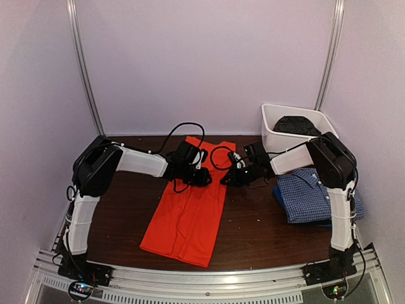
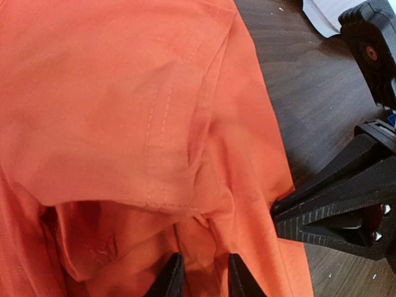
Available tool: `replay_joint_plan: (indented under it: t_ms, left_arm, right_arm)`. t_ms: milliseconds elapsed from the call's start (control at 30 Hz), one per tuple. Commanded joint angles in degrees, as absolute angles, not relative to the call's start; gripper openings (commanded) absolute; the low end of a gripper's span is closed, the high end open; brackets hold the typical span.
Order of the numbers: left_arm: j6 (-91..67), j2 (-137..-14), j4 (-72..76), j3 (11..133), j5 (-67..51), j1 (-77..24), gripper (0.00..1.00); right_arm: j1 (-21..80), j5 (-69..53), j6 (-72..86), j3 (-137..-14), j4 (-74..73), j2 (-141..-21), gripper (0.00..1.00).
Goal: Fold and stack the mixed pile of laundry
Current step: Rotate the rectangle-folded T-shirt at the center of the board.
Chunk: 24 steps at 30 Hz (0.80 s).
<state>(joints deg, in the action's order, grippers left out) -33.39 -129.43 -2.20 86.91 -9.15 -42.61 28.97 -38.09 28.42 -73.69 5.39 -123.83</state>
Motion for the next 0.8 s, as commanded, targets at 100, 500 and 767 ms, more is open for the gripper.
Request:
replay_joint_plan:
  t_ms: [100, 500, 767]
  left_arm:
    - [-32.78, -130.49, -2.27, 88.41, -10.19, -42.87, 0.22]
    - [-34.48, -128.61, -0.37, 86.1, -11.04, -40.96, 0.0]
    - [-34.9, -125.87, -0.3, 83.4, -10.2, -39.43, 0.0]
  right_arm:
    - [29.04, -34.61, 27.33, -74.03, 2.04, -126.41, 0.09]
    - [29.09, -32.4, 26.83, -74.0, 0.46, -126.83, 0.07]
    - [29.0, -31.29, 26.89, -74.01, -0.53, -127.2, 0.05]
